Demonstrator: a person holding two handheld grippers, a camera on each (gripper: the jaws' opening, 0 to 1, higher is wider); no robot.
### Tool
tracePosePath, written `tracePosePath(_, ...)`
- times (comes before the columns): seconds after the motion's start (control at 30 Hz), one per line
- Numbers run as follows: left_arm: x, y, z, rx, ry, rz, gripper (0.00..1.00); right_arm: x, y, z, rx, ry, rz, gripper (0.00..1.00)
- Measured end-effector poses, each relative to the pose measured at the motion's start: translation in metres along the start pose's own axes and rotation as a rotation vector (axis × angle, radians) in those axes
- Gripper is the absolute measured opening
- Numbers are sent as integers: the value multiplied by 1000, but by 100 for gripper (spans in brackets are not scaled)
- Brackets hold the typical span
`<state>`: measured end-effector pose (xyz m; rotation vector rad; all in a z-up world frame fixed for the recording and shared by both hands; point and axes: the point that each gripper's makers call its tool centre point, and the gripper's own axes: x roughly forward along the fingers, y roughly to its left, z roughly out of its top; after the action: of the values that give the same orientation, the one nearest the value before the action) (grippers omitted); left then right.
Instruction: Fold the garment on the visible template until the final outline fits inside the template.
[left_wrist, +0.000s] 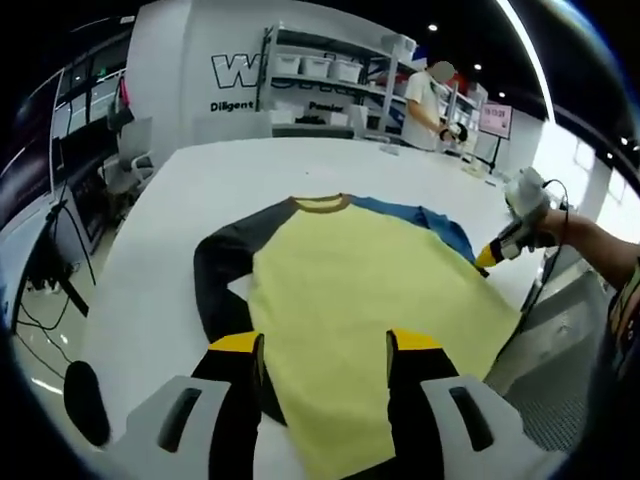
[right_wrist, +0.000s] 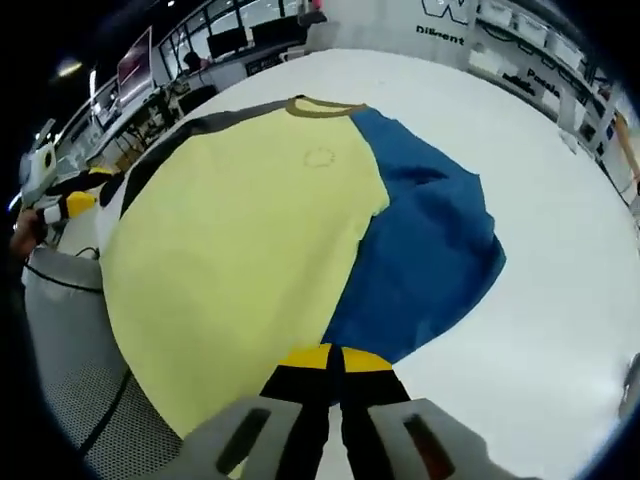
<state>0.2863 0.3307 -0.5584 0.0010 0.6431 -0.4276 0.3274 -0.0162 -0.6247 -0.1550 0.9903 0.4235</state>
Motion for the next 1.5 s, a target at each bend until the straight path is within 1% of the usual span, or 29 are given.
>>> tracePosePath(0.07,1,1,-1,-6,0,1,43,-7,-6,8,33,-38,-26,0)
tracePosePath(0.1,1,1,-2,-4,6,-2,44,-12,-7,13,29,-59,-30,0)
tracePosePath(0.2,3,1,-4,1,14,-6,43,-21,-11,20,51,-92,-36,0)
tracePosePath(0.23,3,1,-4,1,15,-7,43,-27,-14,26,72,-119,-46,0)
tracePosePath(0.37,5,0,-4,7,22,-12,43,-43,-28,37,99,-170,-77,0)
tracePosePath(0.43,5,-1,-4,10,20,-15,43,-51,-33,43,112,-206,-91,0)
tracePosePath(0.5,7,-2,-3,9,18,-18,43,-59,-40,49,147,-241,-112,0)
tracePosePath(0.53,8,-2,-3,10,21,-20,43,-62,-43,52,146,-256,-116,0)
tracePosePath(0.67,12,-5,-4,21,30,-31,43,-77,-61,64,176,-320,-163,0)
tracePosePath(0.7,13,-5,-4,23,33,-32,43,-78,-63,65,180,-326,-166,0)
tracePosePath(0.73,13,-5,-4,25,36,-33,43,-84,-68,69,203,-343,-169,0)
tracePosePath(0.83,14,-5,-4,27,39,-35,43,-90,-77,74,218,-367,-187,0)
tracePosePath(0.9,16,-6,-4,24,41,-38,43,-99,-88,80,205,-380,-225,0)
tracePosePath(0.97,17,-7,-5,27,45,-41,43,-103,-93,83,192,-388,-231,0)
tracePosePath(1.0,17,-7,-5,28,45,-41,43,-107,-103,87,208,-417,-258,0)
tracePosePath(1.07,18,-8,-5,28,48,-45,43,-111,-112,90,219,-426,-266,0)
tracePosePath(1.13,18,-8,-6,29,51,-45,43,-117,-124,95,226,-448,-291,0)
tracePosePath(1.3,19,-7,-8,34,60,-44,43,-128,-152,101,240,-462,-359,0)
tracePosePath(1.4,19,-7,-9,31,63,-43,43,-130,-165,99,227,-446,-406,0)
tracePosePath(1.5,19,-7,-10,30,64,-42,43,-131,-176,99,226,-436,-427,0)
